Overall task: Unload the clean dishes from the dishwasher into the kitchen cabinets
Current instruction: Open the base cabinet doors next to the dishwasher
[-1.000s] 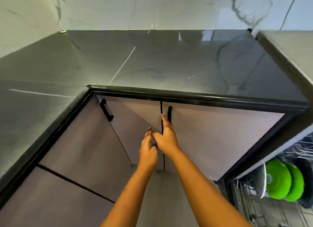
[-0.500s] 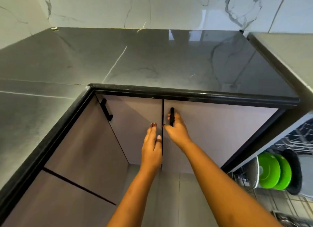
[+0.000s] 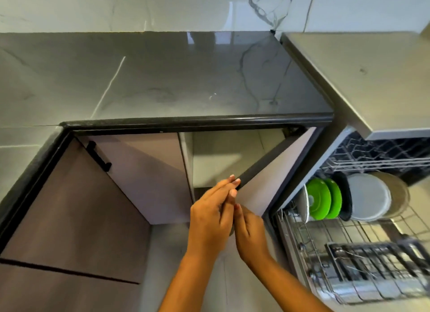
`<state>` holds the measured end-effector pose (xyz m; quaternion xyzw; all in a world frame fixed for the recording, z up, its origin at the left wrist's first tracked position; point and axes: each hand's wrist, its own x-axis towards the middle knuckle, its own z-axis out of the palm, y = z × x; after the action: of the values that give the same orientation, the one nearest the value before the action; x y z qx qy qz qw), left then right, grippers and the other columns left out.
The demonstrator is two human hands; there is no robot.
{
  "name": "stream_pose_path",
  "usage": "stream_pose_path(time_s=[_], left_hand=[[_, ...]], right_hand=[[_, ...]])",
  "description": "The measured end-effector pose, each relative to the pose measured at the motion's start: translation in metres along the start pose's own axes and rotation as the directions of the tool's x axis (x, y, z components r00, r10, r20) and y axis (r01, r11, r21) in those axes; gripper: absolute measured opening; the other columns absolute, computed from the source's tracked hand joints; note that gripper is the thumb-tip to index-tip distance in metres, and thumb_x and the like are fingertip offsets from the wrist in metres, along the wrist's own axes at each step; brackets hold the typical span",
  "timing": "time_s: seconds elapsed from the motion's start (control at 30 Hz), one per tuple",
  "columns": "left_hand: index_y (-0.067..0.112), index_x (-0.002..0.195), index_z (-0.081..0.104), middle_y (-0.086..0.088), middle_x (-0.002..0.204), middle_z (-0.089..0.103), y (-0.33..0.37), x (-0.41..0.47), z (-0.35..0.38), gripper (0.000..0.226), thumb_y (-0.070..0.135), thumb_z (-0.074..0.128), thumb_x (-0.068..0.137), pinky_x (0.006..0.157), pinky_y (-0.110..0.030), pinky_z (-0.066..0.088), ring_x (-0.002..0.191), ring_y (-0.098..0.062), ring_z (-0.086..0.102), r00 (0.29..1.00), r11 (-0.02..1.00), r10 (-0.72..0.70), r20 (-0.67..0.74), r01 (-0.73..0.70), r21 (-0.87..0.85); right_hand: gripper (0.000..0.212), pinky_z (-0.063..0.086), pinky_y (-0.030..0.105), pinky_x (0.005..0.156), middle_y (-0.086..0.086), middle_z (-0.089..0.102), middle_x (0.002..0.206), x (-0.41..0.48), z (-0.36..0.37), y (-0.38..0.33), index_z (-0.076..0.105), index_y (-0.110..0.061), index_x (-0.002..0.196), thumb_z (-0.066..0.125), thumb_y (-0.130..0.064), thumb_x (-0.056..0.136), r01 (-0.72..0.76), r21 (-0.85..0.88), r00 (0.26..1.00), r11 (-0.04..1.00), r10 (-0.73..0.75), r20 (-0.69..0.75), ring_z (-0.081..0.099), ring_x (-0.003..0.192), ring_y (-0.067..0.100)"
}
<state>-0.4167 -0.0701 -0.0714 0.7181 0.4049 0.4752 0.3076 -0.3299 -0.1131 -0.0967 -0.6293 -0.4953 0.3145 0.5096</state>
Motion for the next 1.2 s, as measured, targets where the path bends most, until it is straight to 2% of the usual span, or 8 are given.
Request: stream_pose_path(time_s=[0.23,0.4,0.47,0.6,0.73,0.87,1.0,1.2], left_hand=[[0.03,0.121,0.058,0.018,0.127,0.06,0.023,-0.024,0.014,0.036,0.035,0.049,0.086,0.105,-0.023,0.042,0.126,-0.003,0.051,0.941,0.887,-0.199,0.272,0.291,-0.358],[0.038,0.131,0.026,0.042,0.104,0.06,0.06,-0.048,0.038,0.04,0.02,0.04,0.098,0.087,-0.004,0.042,0.103,0.019,0.055,0.802,0.753,-0.268,0.534,0.52,-0.403],[0.034,0.132,0.02,0.036,0.101,0.06,0.071,-0.06,0.052,0.041,0.008,0.028,0.102,0.079,-0.002,0.045,0.088,0.02,0.058,0.759,0.721,-0.285,0.585,0.572,-0.391],[0.021,0.147,0.017,0.01,0.153,0.025,0.083,-0.08,0.082,0.05,0.022,0.028,0.097,0.11,-0.011,0.029,0.137,0.005,0.029,0.715,0.68,-0.309,0.627,0.627,-0.38],[0.019,0.148,0.013,0.016,0.15,0.019,0.093,-0.09,0.114,0.05,0.016,0.027,0.1,0.091,0.006,0.031,0.124,0.025,0.026,0.688,0.681,-0.269,0.674,0.631,-0.372],[0.034,0.144,0.011,0.02,0.152,0.016,0.101,-0.096,0.144,0.052,0.014,0.031,0.1,0.098,-0.003,0.035,0.137,0.006,0.024,0.695,0.631,-0.233,0.68,0.64,-0.438],[0.031,0.137,0.007,0.029,0.133,0.023,0.116,-0.099,0.168,0.051,0.001,0.025,0.1,0.084,0.003,0.038,0.107,0.034,0.039,0.688,0.628,-0.197,0.698,0.635,-0.449],[0.014,0.143,0.014,0.02,0.124,0.052,0.119,-0.117,0.202,0.045,0.002,0.019,0.1,0.066,-0.002,0.047,0.084,0.023,0.059,0.672,0.479,-0.317,0.67,0.723,-0.498]], right_hand=[[0.034,0.043,0.007,0.084,-0.002,0.054,0.12,0.006,-0.047,-0.022,0.048,-0.028,0.122,0.054,-0.04,0.091,-0.023,0.098,0.934,0.995,0.057,-0.354,0.053,0.108,0.003],[0.067,0.008,0.006,0.105,-0.008,0.009,0.158,0.015,-0.069,-0.039,0.018,-0.021,0.151,0.054,-0.023,0.095,-0.224,-0.097,0.941,0.97,0.19,-0.279,0.01,0.142,0.001],[0.07,0.003,0.003,0.1,-0.01,-0.001,0.16,0.011,-0.081,-0.037,0.01,-0.021,0.152,0.051,-0.02,0.096,-0.258,-0.155,0.949,0.954,0.22,-0.225,0.004,0.144,0.001],[0.068,0.007,0.013,0.106,-0.009,0.004,0.16,-0.002,-0.121,-0.031,0.004,-0.03,0.152,0.046,-0.018,0.099,-0.285,-0.183,0.956,0.941,0.266,-0.12,0.005,0.145,0.004],[0.068,0.019,0.029,0.116,-0.004,0.017,0.158,-0.008,-0.157,-0.028,-0.001,-0.033,0.151,0.043,-0.021,0.1,-0.3,-0.339,0.954,0.892,0.291,-0.077,0.019,0.145,0.014],[0.067,0.039,0.037,0.103,0.009,0.044,0.143,-0.012,-0.187,-0.031,-0.007,-0.037,0.15,0.039,-0.028,0.101,-0.332,-0.517,0.935,0.789,0.349,-0.068,0.048,0.126,0.025],[0.065,0.049,0.041,0.091,0.014,0.059,0.121,-0.014,-0.209,-0.026,-0.01,-0.04,0.148,0.035,-0.034,0.101,-0.317,-0.613,0.937,0.723,0.339,-0.084,0.06,0.103,0.026],[0.062,0.053,0.044,0.086,0.014,0.064,0.111,-0.013,-0.231,-0.012,-0.007,-0.042,0.148,0.034,-0.038,0.101,-0.246,-0.657,0.962,0.712,0.262,-0.076,0.064,0.092,0.027]])
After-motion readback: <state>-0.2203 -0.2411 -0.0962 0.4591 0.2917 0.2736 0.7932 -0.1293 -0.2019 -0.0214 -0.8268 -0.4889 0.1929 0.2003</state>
